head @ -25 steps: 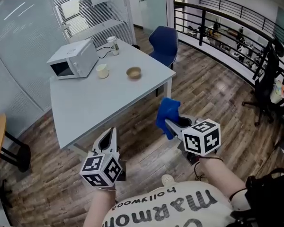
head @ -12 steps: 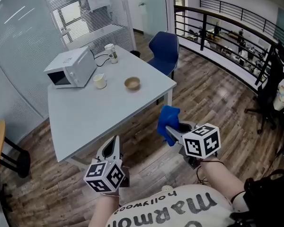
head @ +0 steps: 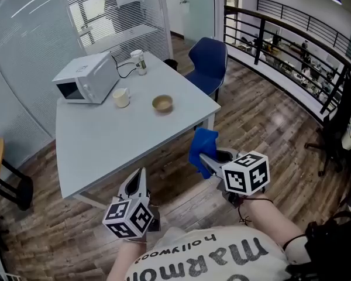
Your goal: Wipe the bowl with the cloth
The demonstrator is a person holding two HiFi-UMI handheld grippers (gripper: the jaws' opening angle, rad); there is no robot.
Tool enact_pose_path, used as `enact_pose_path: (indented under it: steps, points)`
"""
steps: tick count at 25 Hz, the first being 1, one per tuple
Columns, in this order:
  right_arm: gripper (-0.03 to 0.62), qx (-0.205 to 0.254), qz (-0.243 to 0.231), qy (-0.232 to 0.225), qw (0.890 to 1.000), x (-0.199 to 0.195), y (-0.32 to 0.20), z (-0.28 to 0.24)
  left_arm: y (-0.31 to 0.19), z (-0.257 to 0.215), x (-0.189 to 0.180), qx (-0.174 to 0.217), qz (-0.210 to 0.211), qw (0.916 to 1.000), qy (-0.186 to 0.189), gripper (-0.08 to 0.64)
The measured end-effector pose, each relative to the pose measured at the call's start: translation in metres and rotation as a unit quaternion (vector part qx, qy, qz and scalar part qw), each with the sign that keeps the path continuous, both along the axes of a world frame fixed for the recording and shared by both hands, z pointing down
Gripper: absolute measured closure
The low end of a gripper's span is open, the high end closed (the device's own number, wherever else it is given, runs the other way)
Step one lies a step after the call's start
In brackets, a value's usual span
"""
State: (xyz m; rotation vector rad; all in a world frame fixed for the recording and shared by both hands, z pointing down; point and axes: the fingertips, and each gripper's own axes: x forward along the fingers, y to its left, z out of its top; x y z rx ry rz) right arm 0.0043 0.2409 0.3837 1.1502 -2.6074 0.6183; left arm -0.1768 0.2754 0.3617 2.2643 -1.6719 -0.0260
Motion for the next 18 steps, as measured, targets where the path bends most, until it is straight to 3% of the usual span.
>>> enact_pose_path:
  steps: [7,18]
  points:
    - [0.531,-0.038,-0.003,-0.02,0.999,-0.008,-0.012,0.026,-0.02,0.021,-0.009,-0.033,-0.002,0.9993,0.017,0.56]
    - [0.531,-0.071,0.042,-0.033,0.996,-0.024,-0.08,0.044,-0.114,0.058,-0.01,-0.077,0.058,0.9947,0.037,0.56]
